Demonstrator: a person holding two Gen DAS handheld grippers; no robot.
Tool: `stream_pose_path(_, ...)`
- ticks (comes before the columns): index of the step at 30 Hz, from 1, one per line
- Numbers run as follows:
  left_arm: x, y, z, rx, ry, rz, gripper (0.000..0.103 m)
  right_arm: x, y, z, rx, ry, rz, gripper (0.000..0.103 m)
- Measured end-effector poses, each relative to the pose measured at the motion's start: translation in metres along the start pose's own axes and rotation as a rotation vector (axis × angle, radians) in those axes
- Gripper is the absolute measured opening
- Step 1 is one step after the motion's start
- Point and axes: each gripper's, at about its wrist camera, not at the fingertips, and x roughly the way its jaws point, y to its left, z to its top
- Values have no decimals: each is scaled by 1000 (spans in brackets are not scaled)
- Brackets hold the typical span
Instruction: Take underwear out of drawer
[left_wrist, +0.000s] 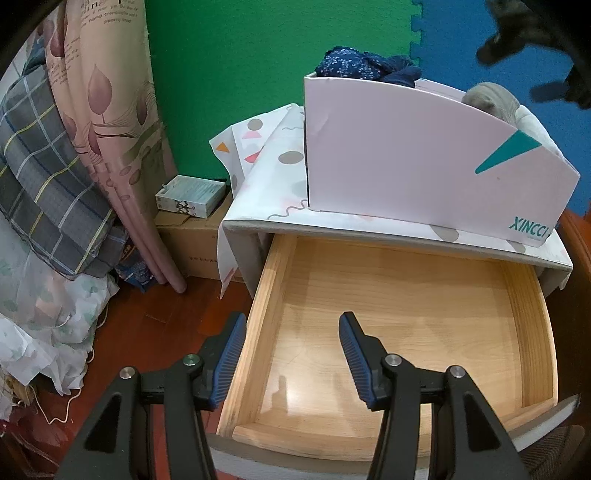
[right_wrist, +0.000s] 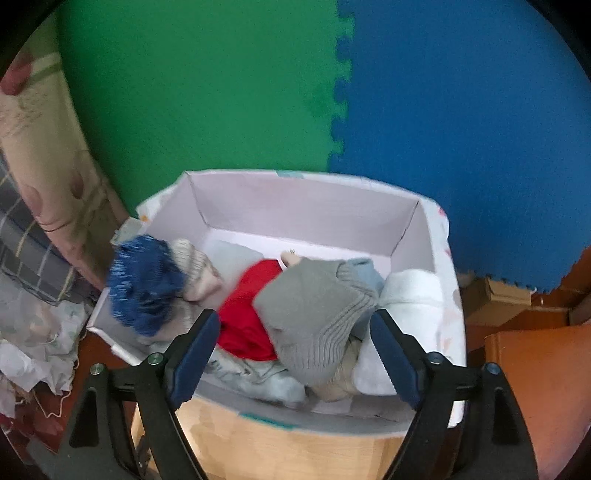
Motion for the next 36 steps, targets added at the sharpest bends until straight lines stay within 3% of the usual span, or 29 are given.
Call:
stream_pose_path(4, -1, -1, 0, 1, -3, -1, 54, -40, -1, -12, -6, -69, 28, 85)
stream_pose_path(7, -1, -4, 0, 14, -6, 9, 54, -63, -6, -30, 6, -108, 38, 98)
stream_pose_path(11, -4, -8, -1, 29, -10, 1, 54, -83, -17, -70, 7, -147, -6, 100)
stream_pose_path(21, -16, -25, -15, 98, -18, -26, 54, -57, -28, -189, 51, -163, -145, 102)
stream_pose_path(29, -28, -35, -27, 124, -35, -22, 54, -24, -31, -233, 90, -57, -101, 102)
stream_pose_path(36, -30, -41, -29, 141, -42, -16, 54, -14, -35, -241, 131, -15, -56, 102)
